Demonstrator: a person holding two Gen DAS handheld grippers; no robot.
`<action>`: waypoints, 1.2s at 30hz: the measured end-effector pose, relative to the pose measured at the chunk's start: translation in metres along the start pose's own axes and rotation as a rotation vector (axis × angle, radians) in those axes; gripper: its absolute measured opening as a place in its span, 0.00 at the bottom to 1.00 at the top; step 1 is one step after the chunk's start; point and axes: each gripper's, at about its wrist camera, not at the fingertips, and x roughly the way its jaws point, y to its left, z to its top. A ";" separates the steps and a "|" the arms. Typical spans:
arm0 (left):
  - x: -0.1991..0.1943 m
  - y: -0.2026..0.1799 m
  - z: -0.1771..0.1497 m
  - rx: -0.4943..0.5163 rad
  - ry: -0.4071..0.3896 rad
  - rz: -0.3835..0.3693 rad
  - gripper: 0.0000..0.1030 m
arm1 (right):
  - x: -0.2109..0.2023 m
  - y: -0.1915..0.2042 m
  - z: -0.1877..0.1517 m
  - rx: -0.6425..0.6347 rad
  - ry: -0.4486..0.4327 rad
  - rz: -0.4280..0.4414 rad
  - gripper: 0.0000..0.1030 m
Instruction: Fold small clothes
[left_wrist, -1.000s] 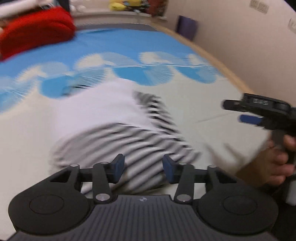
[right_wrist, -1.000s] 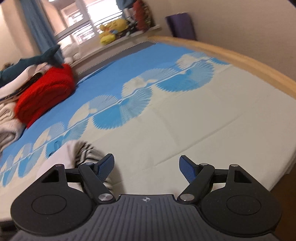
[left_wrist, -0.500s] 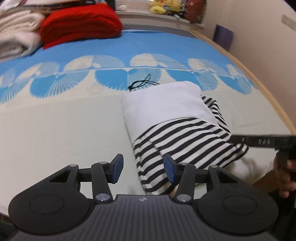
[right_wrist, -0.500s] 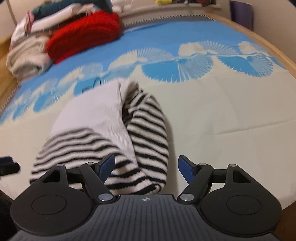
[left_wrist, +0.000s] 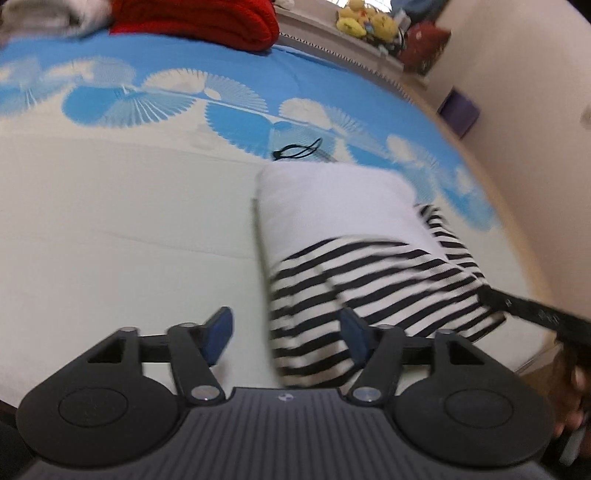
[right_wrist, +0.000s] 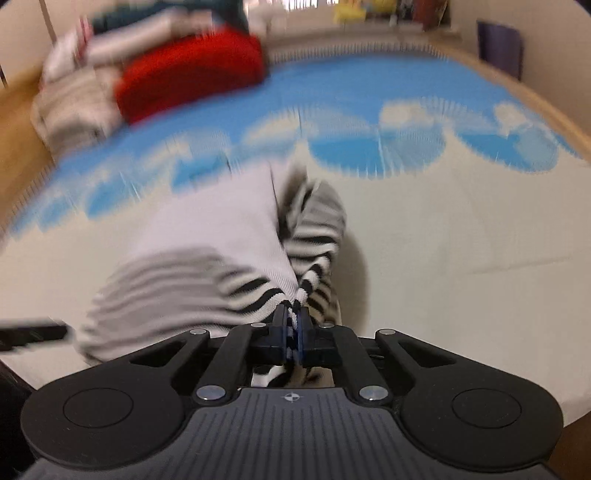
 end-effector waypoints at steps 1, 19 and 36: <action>0.003 -0.001 0.001 -0.027 0.003 -0.031 0.75 | -0.014 -0.005 0.002 0.023 -0.034 0.020 0.03; 0.087 -0.038 -0.009 0.016 0.215 0.048 0.85 | 0.011 -0.044 -0.029 0.059 0.146 -0.218 0.53; 0.095 -0.028 0.103 0.068 0.143 -0.033 0.87 | 0.075 -0.035 -0.013 0.164 0.222 -0.242 0.49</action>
